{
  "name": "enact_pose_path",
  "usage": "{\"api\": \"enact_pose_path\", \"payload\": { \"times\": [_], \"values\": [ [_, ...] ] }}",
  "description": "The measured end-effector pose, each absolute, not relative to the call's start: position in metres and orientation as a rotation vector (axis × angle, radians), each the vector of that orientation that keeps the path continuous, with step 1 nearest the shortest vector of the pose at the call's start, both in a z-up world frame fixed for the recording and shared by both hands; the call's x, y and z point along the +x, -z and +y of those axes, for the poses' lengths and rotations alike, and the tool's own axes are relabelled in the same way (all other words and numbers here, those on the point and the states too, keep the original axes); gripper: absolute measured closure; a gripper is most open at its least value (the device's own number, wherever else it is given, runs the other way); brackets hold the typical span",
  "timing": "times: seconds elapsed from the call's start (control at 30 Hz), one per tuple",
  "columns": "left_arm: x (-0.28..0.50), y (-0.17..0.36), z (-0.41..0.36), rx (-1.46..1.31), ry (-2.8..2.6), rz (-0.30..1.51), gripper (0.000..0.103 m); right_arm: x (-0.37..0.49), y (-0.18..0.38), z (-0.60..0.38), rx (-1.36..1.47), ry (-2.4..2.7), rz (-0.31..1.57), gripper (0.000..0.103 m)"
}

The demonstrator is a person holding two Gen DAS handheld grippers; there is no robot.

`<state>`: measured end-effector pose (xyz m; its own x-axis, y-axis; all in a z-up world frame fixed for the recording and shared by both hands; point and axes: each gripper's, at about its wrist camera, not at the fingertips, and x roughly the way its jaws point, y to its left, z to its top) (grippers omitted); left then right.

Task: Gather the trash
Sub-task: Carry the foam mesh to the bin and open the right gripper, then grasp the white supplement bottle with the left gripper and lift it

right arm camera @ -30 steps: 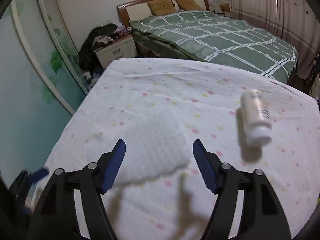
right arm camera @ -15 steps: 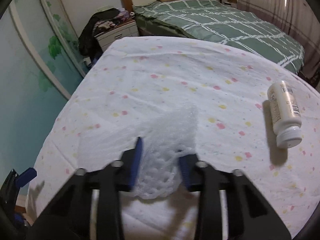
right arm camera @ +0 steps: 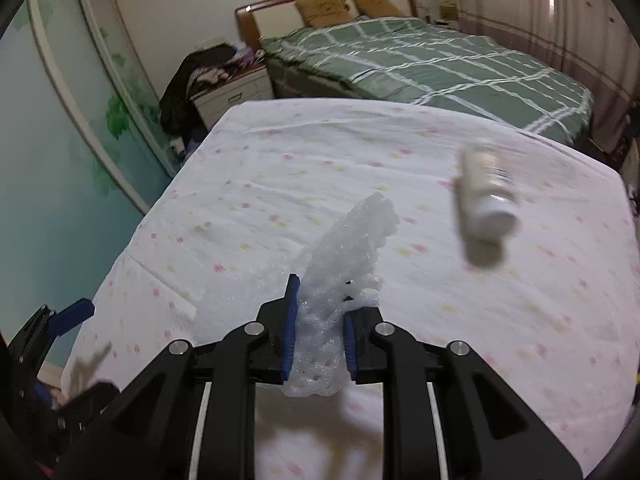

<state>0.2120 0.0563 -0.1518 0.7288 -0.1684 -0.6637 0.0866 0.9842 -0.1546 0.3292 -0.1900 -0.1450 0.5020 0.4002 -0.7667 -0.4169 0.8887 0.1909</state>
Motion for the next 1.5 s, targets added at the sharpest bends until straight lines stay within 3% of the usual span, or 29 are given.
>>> {"api": "enact_pose_path", "payload": {
  "times": [0.57, 0.97, 1.03, 1.1, 1.13, 1.5],
  "values": [
    [0.228, 0.136, -0.051, -0.039, 0.299, 0.76, 0.005, 0.22, 0.121, -0.467, 0.268, -0.106, 0.732, 0.084],
    [0.246, 0.139, -0.12, 0.003, 0.359, 0.811, 0.005, 0.18, 0.172, -0.634, 0.446, 0.231, 0.73, 0.082],
    [0.248, 0.139, -0.127, 0.013, 0.363, 0.814, 0.005, 0.187, 0.183, -0.638, 0.45, 0.234, 0.751, 0.077],
    [0.25, 0.138, -0.134, 0.018, 0.367, 0.815, 0.005, 0.191, 0.196, -0.645, 0.425, 0.256, 0.789, 0.059],
    [0.251, 0.137, -0.136, 0.02, 0.367, 0.814, 0.005, 0.192, 0.2, -0.646, 0.41, 0.289, 0.787, 0.056],
    [0.29, 0.142, -0.156, 0.016, 0.34, 0.853, 0.005, 0.179, 0.204, -0.653, 0.363, 0.372, 0.742, 0.043]
  ]
}}
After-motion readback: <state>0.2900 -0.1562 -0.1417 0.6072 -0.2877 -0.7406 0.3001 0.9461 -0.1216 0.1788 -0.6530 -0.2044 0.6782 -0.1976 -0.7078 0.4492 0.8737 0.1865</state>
